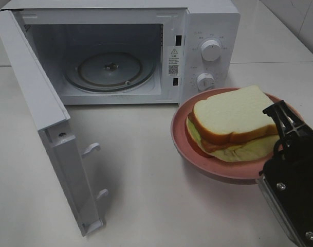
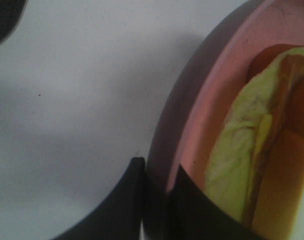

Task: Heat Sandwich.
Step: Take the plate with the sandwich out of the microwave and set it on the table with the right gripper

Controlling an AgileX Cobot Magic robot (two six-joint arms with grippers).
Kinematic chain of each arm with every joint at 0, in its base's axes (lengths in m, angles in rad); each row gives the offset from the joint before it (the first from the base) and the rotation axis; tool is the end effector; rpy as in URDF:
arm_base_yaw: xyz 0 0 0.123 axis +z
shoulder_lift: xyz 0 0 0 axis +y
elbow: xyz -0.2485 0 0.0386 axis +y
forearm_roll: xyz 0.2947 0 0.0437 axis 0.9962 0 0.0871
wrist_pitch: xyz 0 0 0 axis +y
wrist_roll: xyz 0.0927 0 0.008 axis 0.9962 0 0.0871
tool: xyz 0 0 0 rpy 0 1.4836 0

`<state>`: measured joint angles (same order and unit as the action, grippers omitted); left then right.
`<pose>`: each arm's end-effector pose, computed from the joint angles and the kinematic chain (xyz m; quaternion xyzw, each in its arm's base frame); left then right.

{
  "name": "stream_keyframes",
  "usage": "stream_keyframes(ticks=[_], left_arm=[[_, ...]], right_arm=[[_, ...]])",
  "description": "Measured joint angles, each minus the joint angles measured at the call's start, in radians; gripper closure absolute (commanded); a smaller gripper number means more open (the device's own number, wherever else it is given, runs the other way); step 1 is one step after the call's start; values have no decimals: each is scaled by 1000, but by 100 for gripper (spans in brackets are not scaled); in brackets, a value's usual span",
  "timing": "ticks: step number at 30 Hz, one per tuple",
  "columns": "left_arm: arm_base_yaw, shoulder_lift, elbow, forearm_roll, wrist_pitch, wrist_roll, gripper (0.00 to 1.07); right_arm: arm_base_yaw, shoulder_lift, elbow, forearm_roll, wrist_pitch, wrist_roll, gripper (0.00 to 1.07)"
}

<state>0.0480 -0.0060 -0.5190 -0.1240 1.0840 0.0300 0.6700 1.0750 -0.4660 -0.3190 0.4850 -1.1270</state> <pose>0.0673 -0.0070 0.3038 -0.0038 0.8511 -0.0415 0.5233 0.1912 0.1341 0.1504 -0.8132 0.5011 -0.1696 0.2426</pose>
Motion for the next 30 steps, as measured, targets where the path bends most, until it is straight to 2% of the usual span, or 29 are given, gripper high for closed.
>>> stream_keyframes(ticks=[6,16,26,30], left_arm=[[0,0,0,0,0,0,9],[0,0,0,0,0,0,9],[0,0,0,0,0,0,9],[0,0,0,0,0,0,9]], right_arm=[[0,-31,12,-38,31,113,107],[0,-32,12,-261,118,476,107],[0,-32,12,-329,205,745,107],[0,-32,12,-352,284,946,107]])
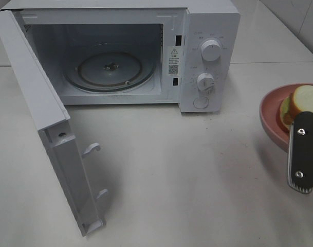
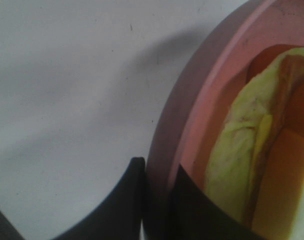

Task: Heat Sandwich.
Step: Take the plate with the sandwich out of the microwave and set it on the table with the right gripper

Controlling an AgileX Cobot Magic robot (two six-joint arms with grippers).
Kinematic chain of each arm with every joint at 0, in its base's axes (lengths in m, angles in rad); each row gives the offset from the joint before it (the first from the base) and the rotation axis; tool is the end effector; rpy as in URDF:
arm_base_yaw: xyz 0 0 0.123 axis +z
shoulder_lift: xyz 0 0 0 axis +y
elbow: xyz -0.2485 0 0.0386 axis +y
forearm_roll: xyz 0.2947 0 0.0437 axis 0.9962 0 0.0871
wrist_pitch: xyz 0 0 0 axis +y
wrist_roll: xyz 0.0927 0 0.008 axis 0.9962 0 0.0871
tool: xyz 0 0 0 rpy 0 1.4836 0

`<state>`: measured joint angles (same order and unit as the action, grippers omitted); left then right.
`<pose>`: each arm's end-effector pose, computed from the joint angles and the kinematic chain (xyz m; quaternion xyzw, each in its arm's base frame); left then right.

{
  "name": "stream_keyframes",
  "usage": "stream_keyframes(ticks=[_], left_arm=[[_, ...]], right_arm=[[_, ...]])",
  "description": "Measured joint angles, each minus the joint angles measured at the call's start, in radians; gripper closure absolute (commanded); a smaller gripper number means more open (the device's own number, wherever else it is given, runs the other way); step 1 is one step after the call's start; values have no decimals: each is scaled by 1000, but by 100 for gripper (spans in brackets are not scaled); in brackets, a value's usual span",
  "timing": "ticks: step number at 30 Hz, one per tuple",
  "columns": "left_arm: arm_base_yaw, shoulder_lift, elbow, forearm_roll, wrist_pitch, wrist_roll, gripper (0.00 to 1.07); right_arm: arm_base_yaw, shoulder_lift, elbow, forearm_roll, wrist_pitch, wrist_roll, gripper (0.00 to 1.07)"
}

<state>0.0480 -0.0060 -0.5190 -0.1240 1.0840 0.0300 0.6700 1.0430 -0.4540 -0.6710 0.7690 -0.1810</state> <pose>0.0673 -0.0070 0.3038 -0.0038 0.8511 -0.0415 0.5233 0.1909 0.0999 0.1531 -0.5673 0.7680 -0.2198 0.2003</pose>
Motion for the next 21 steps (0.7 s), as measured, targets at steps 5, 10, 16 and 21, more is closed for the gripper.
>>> stream_keyframes(ticks=[5,10,16,21], left_arm=[[0,0,0,0,0,0,9],[0,0,0,0,0,0,9],[0,0,0,0,0,0,9],[0,0,0,0,0,0,9]], right_arm=[[0,0,0,-10,48,139,107],[0,0,0,-31,56,238,107],[0,0,0,-66,67,403,107],[0,71,-23,-75,102,485,107]])
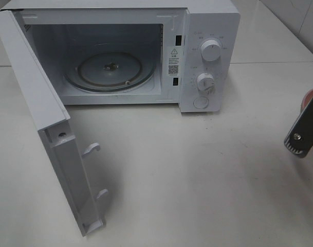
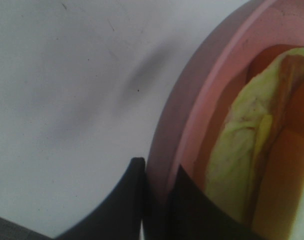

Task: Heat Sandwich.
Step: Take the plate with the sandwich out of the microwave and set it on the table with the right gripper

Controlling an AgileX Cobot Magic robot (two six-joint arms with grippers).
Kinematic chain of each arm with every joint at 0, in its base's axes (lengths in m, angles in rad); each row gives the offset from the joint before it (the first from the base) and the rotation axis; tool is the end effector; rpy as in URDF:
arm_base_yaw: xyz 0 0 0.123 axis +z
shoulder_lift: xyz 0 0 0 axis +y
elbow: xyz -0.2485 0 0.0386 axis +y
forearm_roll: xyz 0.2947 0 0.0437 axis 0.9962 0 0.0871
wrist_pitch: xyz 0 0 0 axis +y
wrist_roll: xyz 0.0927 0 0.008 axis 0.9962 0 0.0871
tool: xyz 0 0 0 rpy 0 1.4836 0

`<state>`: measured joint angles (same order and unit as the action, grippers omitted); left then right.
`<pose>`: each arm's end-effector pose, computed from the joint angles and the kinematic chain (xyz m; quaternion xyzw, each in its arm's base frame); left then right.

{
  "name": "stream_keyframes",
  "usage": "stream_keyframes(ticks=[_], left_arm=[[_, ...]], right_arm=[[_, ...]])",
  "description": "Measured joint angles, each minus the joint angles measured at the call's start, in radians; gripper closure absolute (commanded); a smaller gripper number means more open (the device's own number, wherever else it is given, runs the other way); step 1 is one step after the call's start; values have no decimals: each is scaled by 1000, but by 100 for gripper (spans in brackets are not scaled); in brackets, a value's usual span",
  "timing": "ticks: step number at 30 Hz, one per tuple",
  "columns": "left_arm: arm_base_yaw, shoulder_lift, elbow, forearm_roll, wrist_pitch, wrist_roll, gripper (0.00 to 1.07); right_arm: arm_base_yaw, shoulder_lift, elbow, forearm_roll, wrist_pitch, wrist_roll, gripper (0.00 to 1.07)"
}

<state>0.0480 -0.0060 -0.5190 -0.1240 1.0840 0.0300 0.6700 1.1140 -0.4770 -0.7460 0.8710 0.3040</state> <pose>0.0673 -0.0070 0.3038 -0.0038 0.8511 -0.0415 0.5233 0.1959 0.0935 0.1470 -0.3786 0.8743 -0.2286 0.2000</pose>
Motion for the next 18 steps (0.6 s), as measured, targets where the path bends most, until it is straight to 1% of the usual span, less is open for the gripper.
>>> stream_keyframes(ticks=[4,5,7,8,9,12,13,14,17,18], left_arm=[[0,0,0,0,0,0,9],[0,0,0,0,0,0,9],[0,0,0,0,0,0,9],[0,0,0,0,0,0,9],[0,0,0,0,0,0,9],[0,0,0,0,0,0,9],[0,0,0,0,0,0,9],[0,0,0,0,0,0,9],[0,0,0,0,0,0,9],[0,0,0,0,0,0,9]], right_arm=[[0,62,-31,-3,9,58,107],[0,108,-57,-7,8,108,107],[0,154,-89,-13,8,162,107],[0,154,-89,-13,8,162,107],[0,196,-118,-15,9,204,107],[0,258,-161,-15,21,244,107],[0,258,-161,-15,21,244,107],[0,306,-192,-15,39,275,107],[0,349,-217,-15,57,304,107],[0,382,-243,-15,73,333,107]])
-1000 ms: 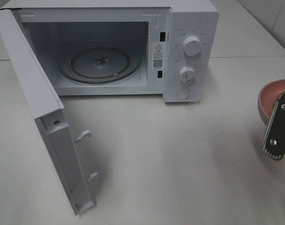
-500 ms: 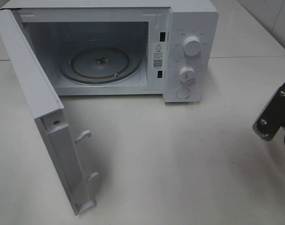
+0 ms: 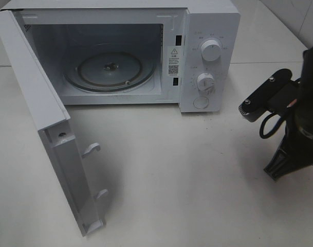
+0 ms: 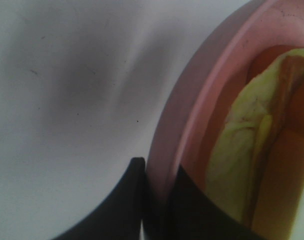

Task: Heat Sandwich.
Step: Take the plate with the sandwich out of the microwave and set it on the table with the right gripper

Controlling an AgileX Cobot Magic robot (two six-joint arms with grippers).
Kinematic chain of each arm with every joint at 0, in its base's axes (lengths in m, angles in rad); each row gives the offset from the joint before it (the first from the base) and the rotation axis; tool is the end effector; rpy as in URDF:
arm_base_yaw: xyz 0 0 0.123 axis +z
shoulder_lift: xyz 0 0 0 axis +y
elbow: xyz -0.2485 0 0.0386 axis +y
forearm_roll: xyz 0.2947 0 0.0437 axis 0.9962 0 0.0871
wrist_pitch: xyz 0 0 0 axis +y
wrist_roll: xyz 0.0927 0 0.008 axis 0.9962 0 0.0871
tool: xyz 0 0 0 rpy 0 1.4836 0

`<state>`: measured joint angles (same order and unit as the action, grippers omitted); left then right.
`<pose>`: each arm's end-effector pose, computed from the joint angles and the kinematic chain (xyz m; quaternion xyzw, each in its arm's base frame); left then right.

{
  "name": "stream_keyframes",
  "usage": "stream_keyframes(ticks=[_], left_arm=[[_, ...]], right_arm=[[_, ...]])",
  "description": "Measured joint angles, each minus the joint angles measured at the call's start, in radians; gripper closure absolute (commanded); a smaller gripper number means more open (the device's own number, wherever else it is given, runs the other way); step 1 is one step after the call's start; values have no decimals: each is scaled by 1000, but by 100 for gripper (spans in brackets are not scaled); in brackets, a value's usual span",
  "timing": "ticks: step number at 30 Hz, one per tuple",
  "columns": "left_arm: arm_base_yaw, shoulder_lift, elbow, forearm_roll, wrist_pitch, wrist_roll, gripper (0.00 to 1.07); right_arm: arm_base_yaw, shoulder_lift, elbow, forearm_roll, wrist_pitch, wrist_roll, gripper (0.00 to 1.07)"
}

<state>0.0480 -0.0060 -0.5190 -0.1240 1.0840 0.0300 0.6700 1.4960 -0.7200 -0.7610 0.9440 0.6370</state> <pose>0.0673 -0.0070 0.3038 -0.0038 0.8511 -0.0415 0.5233 0.2425 0.1258 0.1217 -0.2423 0.9242 -0.2508 0.1558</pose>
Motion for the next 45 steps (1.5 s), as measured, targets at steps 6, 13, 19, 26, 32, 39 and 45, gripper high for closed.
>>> stream_keyframes(ticks=[6,13,19,26,32,39,45], left_arm=[[0,0,0,0,0,0,9],[0,0,0,0,0,0,9],[0,0,0,0,0,0,9],[0,0,0,0,0,0,9],[0,0,0,0,0,0,9],[0,0,0,0,0,0,9],[0,0,0,0,0,0,9]], right_arm=[[-41,77,-45,-2,3,29,107],[-134,131,-46,-16,-8,33,107],[-213,159,-46,-49,-42,76,106],[-299,219,-46,-68,-91,103,105],[-341,250,-36,-95,-138,143,105],[-360,303,3,-136,-203,202,104],[-360,346,5,-140,-222,213,102]])
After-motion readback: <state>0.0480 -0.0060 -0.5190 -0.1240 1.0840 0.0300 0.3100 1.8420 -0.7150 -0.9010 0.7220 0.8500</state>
